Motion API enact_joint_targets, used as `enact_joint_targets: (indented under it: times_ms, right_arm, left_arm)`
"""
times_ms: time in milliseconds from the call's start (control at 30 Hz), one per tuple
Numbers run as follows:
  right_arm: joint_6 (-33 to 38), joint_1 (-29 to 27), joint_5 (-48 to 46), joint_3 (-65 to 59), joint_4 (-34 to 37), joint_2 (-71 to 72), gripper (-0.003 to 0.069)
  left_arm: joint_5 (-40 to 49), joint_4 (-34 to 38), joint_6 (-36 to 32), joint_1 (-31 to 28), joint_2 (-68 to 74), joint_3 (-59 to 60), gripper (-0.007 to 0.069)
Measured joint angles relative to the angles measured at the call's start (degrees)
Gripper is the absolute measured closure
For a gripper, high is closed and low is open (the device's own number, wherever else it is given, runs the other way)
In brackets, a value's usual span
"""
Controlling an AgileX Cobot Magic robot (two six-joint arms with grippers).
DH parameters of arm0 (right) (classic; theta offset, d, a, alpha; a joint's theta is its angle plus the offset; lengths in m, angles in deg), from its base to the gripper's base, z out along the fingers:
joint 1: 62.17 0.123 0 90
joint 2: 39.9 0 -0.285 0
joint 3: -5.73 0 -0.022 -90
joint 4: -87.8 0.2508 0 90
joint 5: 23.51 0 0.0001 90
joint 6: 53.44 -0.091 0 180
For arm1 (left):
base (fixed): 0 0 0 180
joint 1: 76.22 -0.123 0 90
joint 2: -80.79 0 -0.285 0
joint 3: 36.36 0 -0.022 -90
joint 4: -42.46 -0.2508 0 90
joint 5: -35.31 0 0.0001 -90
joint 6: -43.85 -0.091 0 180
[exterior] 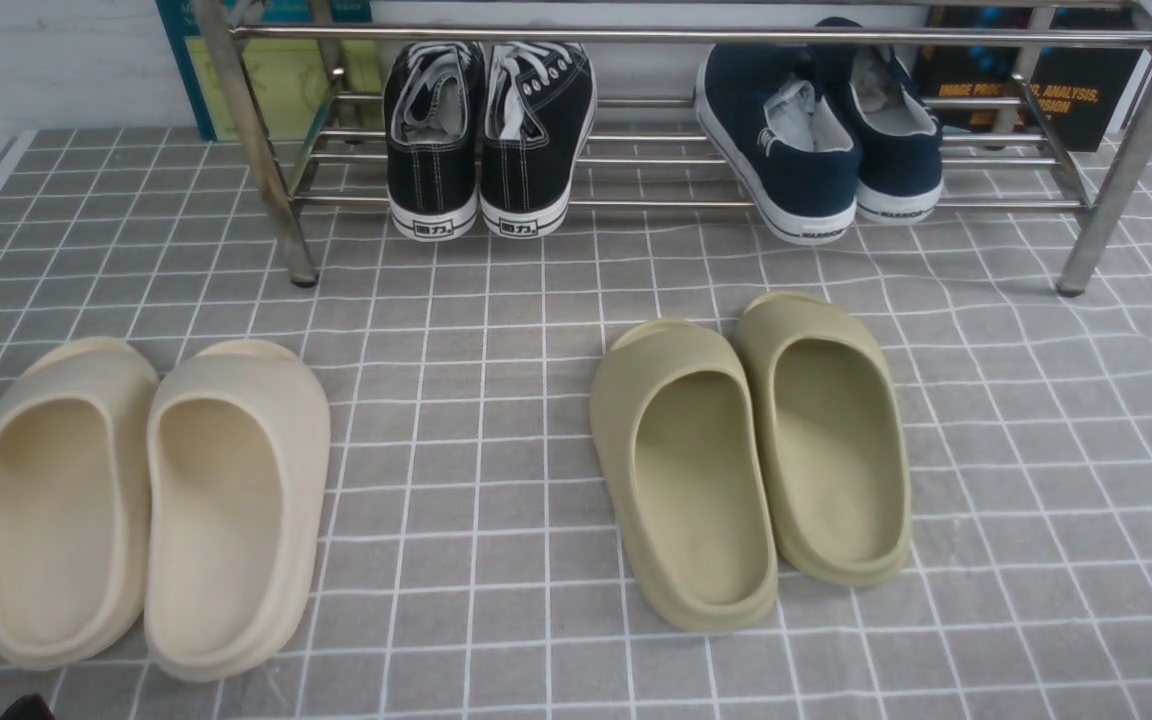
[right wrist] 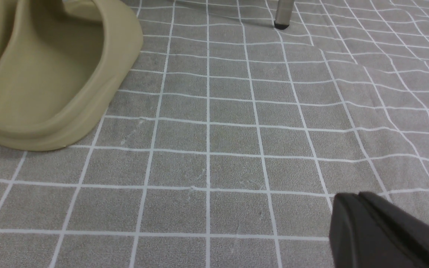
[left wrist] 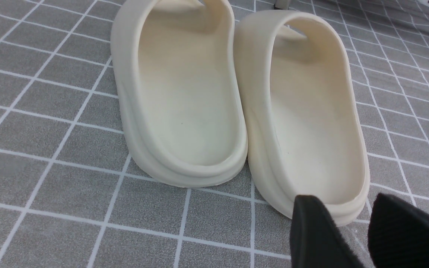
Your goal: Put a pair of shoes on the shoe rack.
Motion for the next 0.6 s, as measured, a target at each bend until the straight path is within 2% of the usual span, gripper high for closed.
enact_joint_targets:
  times_ms: [600]
  right_arm:
    - [0.00,0.00,-0.06,0.00,-0.05,0.00,0.0644]
  left_arm:
    - [0.00,0.04,0.00,0.00,0.00,0.00,0.0387]
